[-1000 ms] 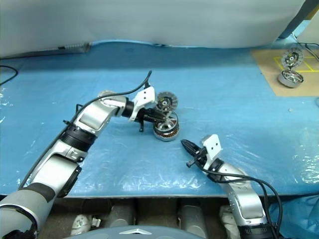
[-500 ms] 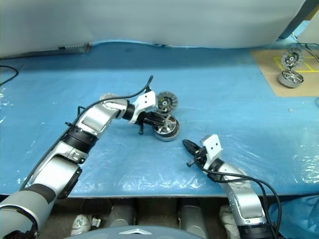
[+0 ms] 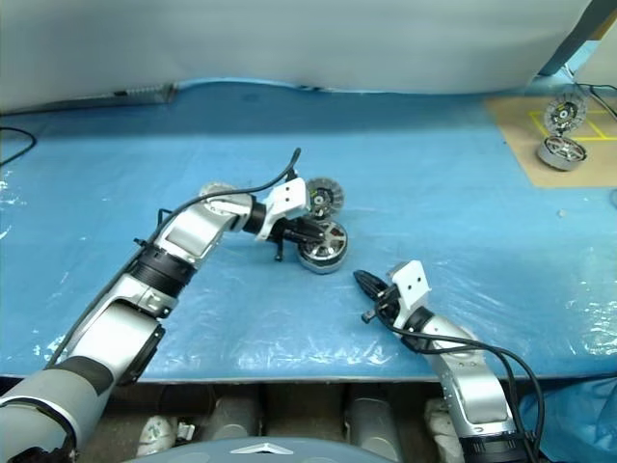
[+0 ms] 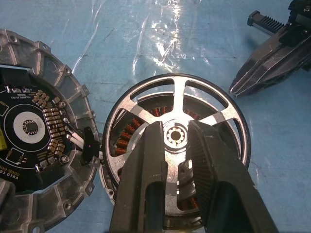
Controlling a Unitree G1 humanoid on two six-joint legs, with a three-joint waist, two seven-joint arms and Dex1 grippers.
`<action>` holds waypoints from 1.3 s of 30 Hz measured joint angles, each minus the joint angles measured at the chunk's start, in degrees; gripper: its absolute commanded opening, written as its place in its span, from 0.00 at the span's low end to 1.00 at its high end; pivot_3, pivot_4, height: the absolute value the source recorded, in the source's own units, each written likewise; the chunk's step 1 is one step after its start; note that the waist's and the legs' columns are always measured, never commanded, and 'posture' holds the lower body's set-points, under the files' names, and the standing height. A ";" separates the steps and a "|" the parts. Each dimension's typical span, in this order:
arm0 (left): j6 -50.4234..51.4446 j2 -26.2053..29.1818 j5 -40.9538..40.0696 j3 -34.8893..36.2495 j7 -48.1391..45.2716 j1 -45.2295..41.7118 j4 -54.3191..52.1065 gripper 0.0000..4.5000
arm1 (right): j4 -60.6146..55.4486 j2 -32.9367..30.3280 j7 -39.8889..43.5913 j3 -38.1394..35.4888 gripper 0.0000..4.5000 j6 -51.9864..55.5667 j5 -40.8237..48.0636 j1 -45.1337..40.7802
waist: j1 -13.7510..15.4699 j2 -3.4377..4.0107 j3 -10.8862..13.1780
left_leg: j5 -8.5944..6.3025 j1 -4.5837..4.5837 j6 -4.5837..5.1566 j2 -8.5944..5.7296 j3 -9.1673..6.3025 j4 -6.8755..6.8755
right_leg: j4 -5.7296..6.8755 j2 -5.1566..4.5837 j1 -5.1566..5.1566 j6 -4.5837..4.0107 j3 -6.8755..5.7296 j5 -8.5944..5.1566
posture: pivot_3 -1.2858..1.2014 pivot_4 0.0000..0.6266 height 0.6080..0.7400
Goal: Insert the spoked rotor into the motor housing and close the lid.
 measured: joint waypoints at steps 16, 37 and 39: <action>-0.92 0.62 1.74 -0.60 -0.43 0.20 1.64 0.09 | 0.13 0.01 -0.34 0.51 0.00 0.01 -1.04 -0.03 | -0.12 0.00 0.00 | 0.00 0.02 0.00 0.02 0.00 -0.02 | -0.02 0.01 0.01 0.00 -0.01 0.00 | 0.52 0.24 1.00; 7.50 3.11 -3.52 2.32 -1.68 2.49 -10.09 0.67 | 1.18 -0.08 -0.18 0.51 0.00 0.01 -1.97 -0.13 | -0.15 0.01 0.00 | 0.00 -0.02 0.00 0.02 0.00 -0.08 | -0.10 0.01 -0.01 -0.01 -0.02 -0.01 | 0.52 0.24 1.00; 8.42 3.65 -5.06 3.50 -1.48 4.18 -12.42 0.55 | 1.20 -0.08 -0.20 0.50 0.00 0.01 -1.97 -0.23 | -0.13 0.01 0.00 | -0.01 -0.03 0.00 0.02 0.00 -0.08 | -0.10 0.01 -0.01 -0.01 -0.03 -0.01 | 0.52 0.24 1.00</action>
